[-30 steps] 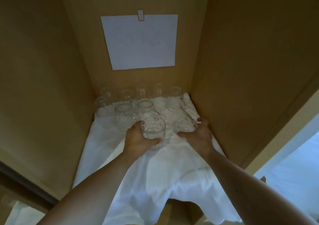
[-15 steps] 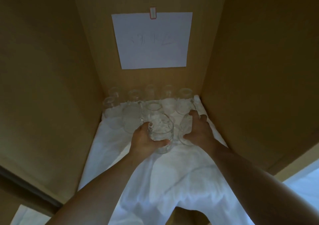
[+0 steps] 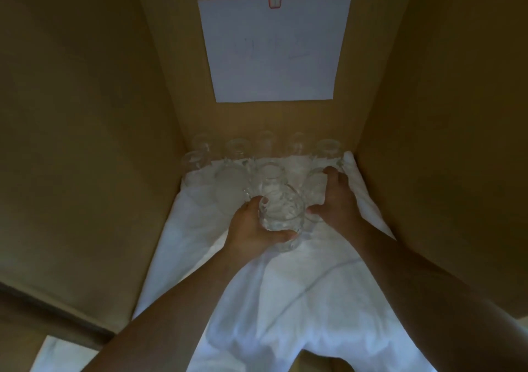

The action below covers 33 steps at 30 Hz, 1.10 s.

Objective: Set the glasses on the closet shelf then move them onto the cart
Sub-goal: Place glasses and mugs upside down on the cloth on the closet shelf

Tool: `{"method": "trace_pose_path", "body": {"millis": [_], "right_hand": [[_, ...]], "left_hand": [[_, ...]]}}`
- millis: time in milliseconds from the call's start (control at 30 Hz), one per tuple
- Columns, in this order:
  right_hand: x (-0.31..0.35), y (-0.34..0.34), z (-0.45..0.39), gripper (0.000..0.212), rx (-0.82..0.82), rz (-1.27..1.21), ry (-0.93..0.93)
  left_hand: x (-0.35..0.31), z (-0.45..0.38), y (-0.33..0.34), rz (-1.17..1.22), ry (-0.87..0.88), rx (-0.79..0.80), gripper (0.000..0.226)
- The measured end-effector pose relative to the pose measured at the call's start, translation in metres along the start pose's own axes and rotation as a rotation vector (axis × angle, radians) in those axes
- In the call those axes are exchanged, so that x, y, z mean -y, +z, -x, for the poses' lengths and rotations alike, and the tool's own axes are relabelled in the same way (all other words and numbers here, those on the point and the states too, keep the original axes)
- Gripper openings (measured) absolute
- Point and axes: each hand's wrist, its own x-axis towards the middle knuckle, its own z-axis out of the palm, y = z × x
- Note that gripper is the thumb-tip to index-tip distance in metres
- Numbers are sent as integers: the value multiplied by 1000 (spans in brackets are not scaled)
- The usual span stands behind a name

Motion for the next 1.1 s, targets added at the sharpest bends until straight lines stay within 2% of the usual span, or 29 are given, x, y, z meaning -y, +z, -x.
{"method": "trace_pose_path", "body": {"millis": [67,367,567,633,800,933,1033,1100], "right_hand": [[0,3,-6,111,32,34,-25],[5,17,-20,106,12,69,-76],[1,16,-23,110,55,58,-83],[-1,14,-18,108,50,23,-56],[-9,14,34,91,-115,-13,71],[-18,18,79,81,-109,-91,196],[-19,16,101,74,-62,-173,261],[-15,11,109,75,-31,-278,307]], "left_hand": [[-2,-1,-1,11,-6,-2,75],[-5,-2,-1,7,-22,-16,74],[-5,3,2,-11,-26,-26,88],[-6,6,4,-28,-24,-30,91],[-14,10,5,-72,-20,-36,98],[-24,14,3,-149,-33,-10,123],[-29,21,0,-147,-31,-11,118],[-33,28,1,-18,-47,-10,113]]}}
